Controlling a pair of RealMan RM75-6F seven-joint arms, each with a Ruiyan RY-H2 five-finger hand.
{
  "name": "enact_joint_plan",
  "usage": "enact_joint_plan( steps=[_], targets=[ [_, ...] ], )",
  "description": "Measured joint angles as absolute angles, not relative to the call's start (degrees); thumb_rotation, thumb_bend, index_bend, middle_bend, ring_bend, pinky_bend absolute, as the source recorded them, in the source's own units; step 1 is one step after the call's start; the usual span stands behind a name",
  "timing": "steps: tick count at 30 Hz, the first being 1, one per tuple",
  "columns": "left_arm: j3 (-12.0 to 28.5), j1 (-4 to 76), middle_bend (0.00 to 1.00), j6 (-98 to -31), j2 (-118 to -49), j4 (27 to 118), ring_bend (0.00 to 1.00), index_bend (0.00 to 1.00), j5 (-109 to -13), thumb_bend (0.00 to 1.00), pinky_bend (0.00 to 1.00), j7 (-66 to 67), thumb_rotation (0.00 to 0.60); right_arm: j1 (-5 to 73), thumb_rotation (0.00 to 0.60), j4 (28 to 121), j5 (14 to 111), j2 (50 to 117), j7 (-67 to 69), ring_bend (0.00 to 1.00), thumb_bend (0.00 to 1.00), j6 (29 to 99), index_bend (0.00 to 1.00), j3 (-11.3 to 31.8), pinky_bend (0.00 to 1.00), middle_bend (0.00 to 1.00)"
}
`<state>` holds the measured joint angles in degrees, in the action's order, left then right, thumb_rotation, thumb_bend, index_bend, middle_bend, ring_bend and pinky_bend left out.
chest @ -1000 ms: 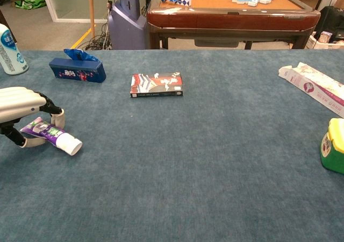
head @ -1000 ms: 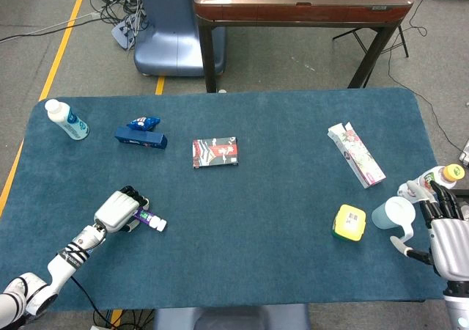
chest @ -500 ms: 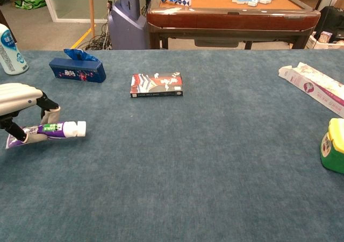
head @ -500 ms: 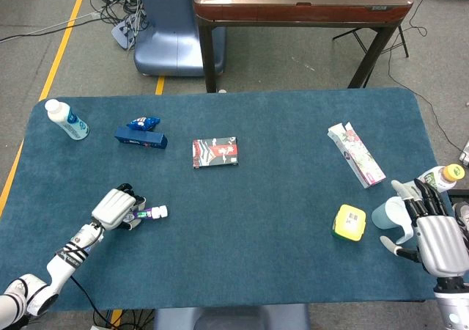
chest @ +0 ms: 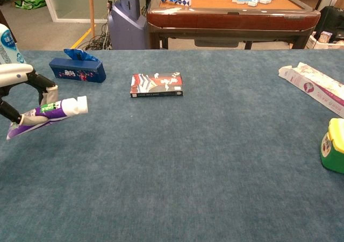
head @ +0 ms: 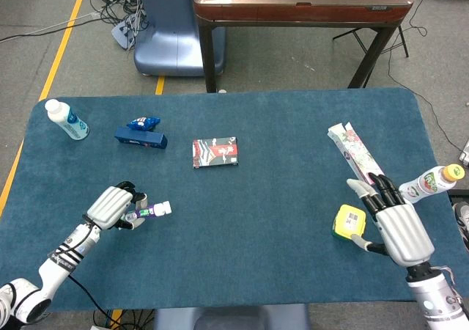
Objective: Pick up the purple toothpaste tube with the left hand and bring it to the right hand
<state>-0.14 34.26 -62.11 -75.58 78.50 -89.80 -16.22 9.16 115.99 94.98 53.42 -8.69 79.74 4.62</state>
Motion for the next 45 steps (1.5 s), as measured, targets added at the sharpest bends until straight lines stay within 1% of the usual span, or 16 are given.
enact_joint_plan(
  steps=[6,8,9,10,12,15,19,22,28,37,45],
  targets=[
    [1.02,34.98,0.63,-61.08,-72.10,86.96,0.45,0.54,-88.58,0.43,0.24,-18.92,0.600,12.54,0.600,116.05,98.01,56.75,-8.60,0.00,0.15,77.46,0.11,5.15,0.00,0.14],
    [1.58,35.42,0.63,-60.40,-71.25,89.42,0.46,0.54,-88.00,0.43,0.25,-19.67,0.600,13.59,0.591,115.92,98.85,58.27,-8.58,0.00,0.14,76.80,0.08,5.40,0.00,0.12],
    [1.86,35.63,0.63,-60.14,-70.97,90.36,0.46,0.54,-87.76,0.43,0.25,-19.93,0.600,14.05,0.577,115.88,99.15,58.94,-8.60,0.00,0.13,76.52,0.06,5.53,0.00,0.10],
    [2.24,35.92,0.63,-59.82,-70.66,91.52,0.46,0.54,-87.46,0.43,0.25,-20.19,0.600,14.75,0.561,115.82,99.56,59.91,-8.62,0.00,0.13,76.10,0.04,5.71,0.00,0.08],
    [2.78,36.38,0.63,-59.35,-70.32,93.14,0.46,0.54,-87.12,0.44,0.25,-20.60,0.600,15.87,0.505,115.71,100.11,61.55,-8.65,0.00,0.11,75.47,0.00,6.04,0.00,0.04],
    [3.60,37.18,0.64,-58.54,-69.83,95.64,0.46,0.54,-86.75,0.44,0.26,-21.73,0.600,17.74,0.436,115.38,100.86,64.42,-8.61,0.00,0.09,74.63,0.00,6.70,0.00,0.01],
    [4.60,38.50,0.64,-57.53,-69.39,98.70,0.46,0.54,-86.92,0.44,0.26,-24.09,0.600,20.34,0.336,114.55,101.78,68.60,-7.55,0.00,0.06,73.99,0.00,7.73,0.00,0.00],
    [5.17,39.63,0.65,-56.93,-69.38,100.19,0.46,0.54,-87.85,0.44,0.26,-25.24,0.600,22.44,0.290,113.77,102.19,71.26,-6.50,0.00,0.04,73.27,0.00,8.36,0.00,0.00],
    [6.14,41.37,0.65,-56.17,-69.94,101.82,0.46,0.54,-88.85,0.44,0.26,-28.10,0.600,25.89,0.255,113.59,102.06,74.96,-6.10,0.00,0.01,71.30,0.00,9.39,0.00,0.00],
    [7.33,43.25,0.66,-56.28,-71.03,103.24,0.46,0.55,-89.86,0.44,0.26,-32.23,0.600,28.86,0.242,110.78,103.12,80.84,-5.90,0.00,0.00,71.21,0.00,9.45,0.00,0.00],
    [7.52,44.09,0.66,-56.90,-71.47,103.94,0.46,0.55,-90.42,0.44,0.26,-32.52,0.600,31.77,0.234,108.18,102.63,84.88,-6.23,0.00,0.00,70.40,0.00,10.20,0.00,0.00]
  ],
)
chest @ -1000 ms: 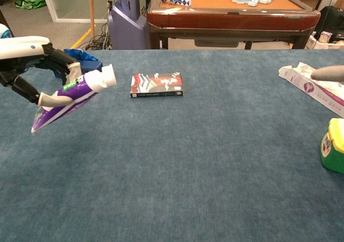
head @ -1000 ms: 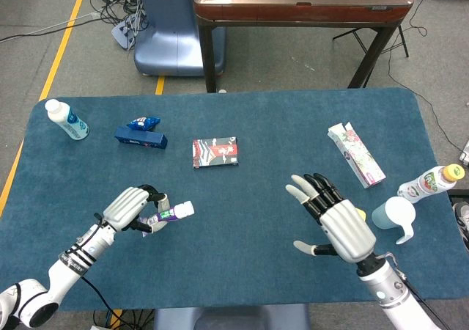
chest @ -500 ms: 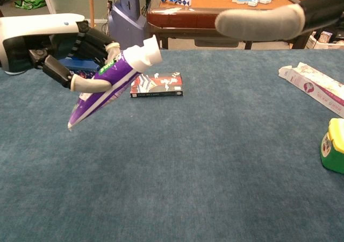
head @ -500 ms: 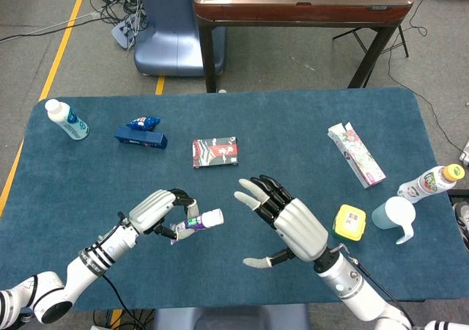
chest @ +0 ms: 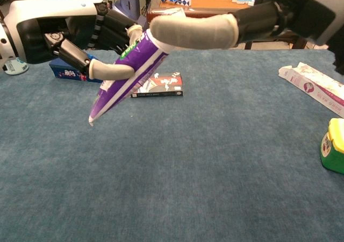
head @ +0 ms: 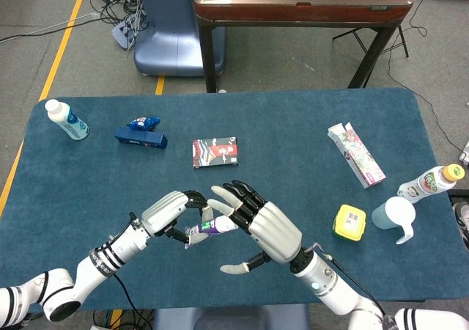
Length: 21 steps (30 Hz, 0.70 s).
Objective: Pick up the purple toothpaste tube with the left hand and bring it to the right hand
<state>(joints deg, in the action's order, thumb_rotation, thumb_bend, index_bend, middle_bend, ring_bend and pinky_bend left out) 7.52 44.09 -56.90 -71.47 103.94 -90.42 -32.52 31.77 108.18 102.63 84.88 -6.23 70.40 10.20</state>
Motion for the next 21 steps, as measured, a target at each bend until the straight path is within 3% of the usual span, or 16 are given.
enact_joint_plan(
  steps=[21],
  targets=[
    [8.56,47.85,0.66,-54.82,-73.09,104.48,0.47,0.55,-90.00,0.44,0.26,-32.10,0.600,37.17,0.219,105.07,101.03,89.23,-7.03,0.00,0.00,69.09,0.00,11.09,0.00,0.00]
  ],
)
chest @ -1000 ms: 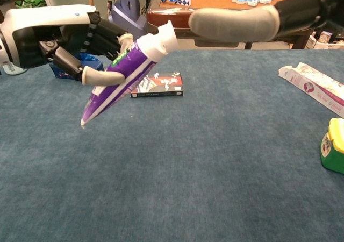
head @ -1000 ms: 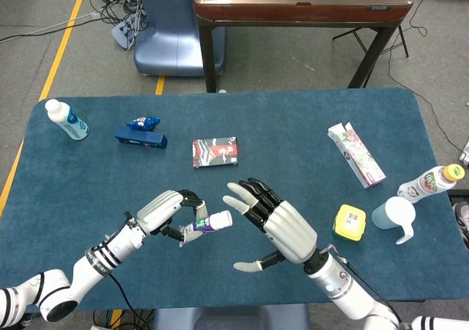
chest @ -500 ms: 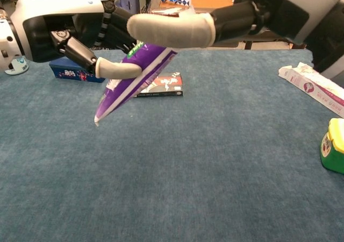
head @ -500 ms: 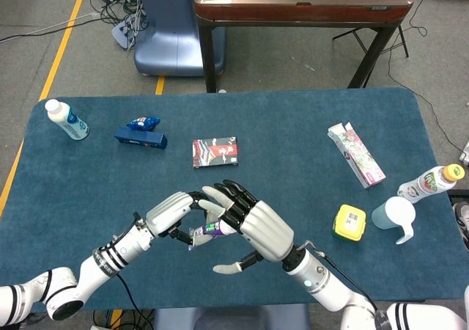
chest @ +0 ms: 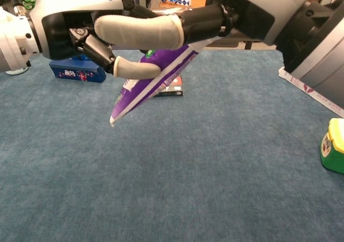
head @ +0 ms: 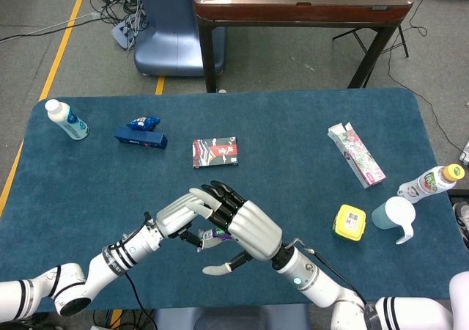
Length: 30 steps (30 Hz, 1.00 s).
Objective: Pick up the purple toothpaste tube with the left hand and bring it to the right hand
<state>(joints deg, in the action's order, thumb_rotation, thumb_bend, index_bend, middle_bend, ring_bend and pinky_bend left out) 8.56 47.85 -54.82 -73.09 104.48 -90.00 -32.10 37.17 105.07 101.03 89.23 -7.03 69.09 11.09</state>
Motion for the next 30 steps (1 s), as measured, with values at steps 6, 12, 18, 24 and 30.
enact_joint_plan(
  steps=[6,12,18,24,30],
  targets=[
    [8.56,48.87,0.66,-53.70,-73.13,104.31,0.47,0.55,-89.54,0.44,0.26,-32.26,0.600,37.71,0.219,104.99,101.08,88.97,-7.64,0.00,0.00,69.27,0.00,10.73,0.00,0.00],
    [8.86,49.78,0.66,-52.97,-73.05,104.45,0.47,0.55,-89.04,0.44,0.26,-32.54,0.600,38.37,0.219,104.78,100.91,89.12,-8.00,0.00,0.00,69.32,0.00,10.55,0.00,0.00],
    [8.98,50.34,0.66,-52.75,-73.30,104.44,0.47,0.55,-88.79,0.44,0.26,-32.73,0.600,38.92,0.220,104.26,100.65,89.75,-8.03,0.00,0.00,69.42,0.00,10.33,0.00,0.00],
    [8.90,50.84,0.66,-52.17,-73.31,104.38,0.47,0.55,-88.46,0.44,0.26,-32.26,0.600,39.26,0.219,104.06,100.40,90.10,-8.49,0.00,0.00,69.57,0.00,10.19,0.00,0.00],
    [8.94,51.25,0.67,-51.80,-72.94,104.53,0.47,0.55,-88.10,0.44,0.26,-31.52,0.600,39.70,0.219,103.92,100.02,90.16,-9.17,0.00,0.00,69.07,0.00,9.81,0.00,0.00]
  ],
)
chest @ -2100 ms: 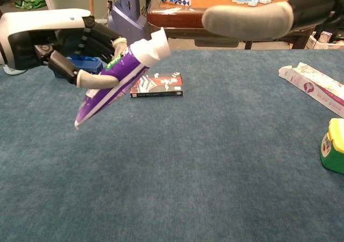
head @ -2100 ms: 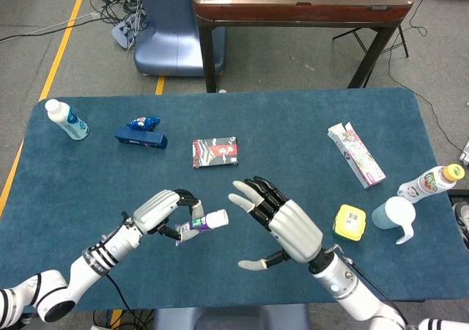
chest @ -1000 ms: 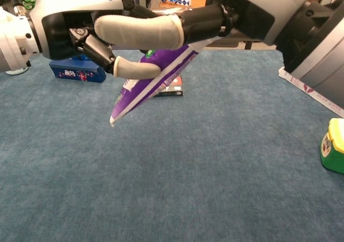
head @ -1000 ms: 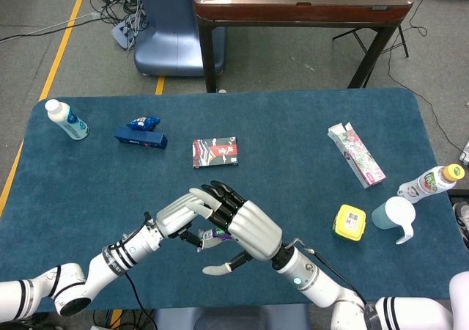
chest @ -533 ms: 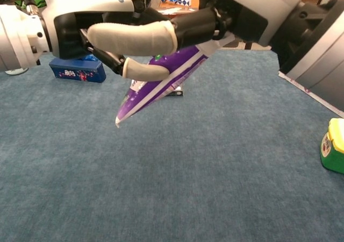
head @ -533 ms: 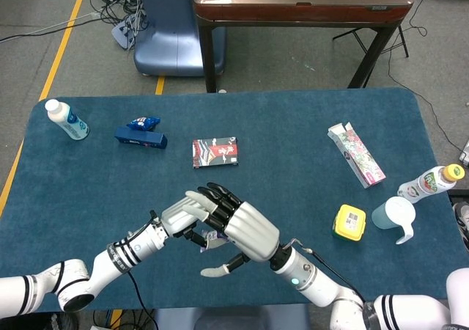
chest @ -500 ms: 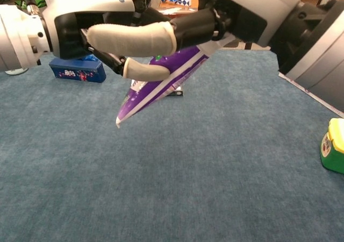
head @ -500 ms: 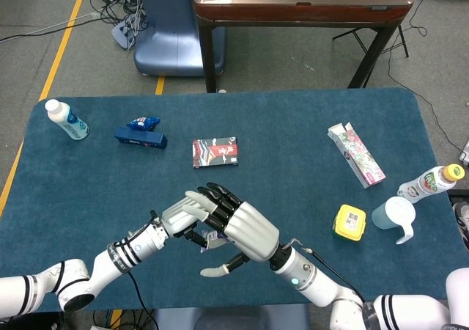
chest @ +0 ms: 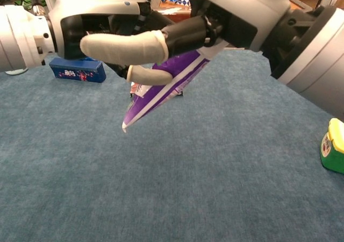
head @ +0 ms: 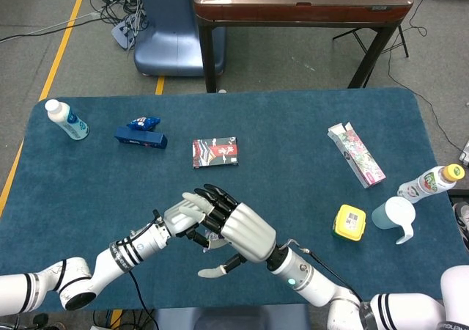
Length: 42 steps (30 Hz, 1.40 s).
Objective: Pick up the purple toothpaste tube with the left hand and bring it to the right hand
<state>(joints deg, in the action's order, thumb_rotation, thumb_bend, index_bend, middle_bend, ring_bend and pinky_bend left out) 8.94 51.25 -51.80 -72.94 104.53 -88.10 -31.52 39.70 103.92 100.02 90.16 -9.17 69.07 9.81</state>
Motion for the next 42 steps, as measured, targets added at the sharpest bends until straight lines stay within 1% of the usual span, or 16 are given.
enact_joint_plan(
  steps=[14,30,42],
  targets=[
    [8.84,52.22,0.68,-49.97,-71.22,105.22,0.48,0.56,-86.93,0.44,0.26,-29.35,0.600,39.91,0.219,104.49,98.82,88.91,-11.53,0.00,0.00,68.52,0.00,9.25,0.00,0.00],
    [9.15,52.43,0.68,-50.07,-71.39,105.51,0.48,0.56,-86.37,0.44,0.26,-31.50,0.600,40.20,0.219,102.79,99.28,90.52,-10.49,0.00,0.00,70.68,0.00,9.59,0.00,0.00],
    [9.36,53.06,0.69,-49.57,-71.11,105.75,0.48,0.57,-86.32,0.44,0.26,-30.47,0.600,40.64,0.219,102.64,98.56,90.89,-11.00,0.00,0.00,70.07,0.00,9.39,0.00,0.00]
  ],
)
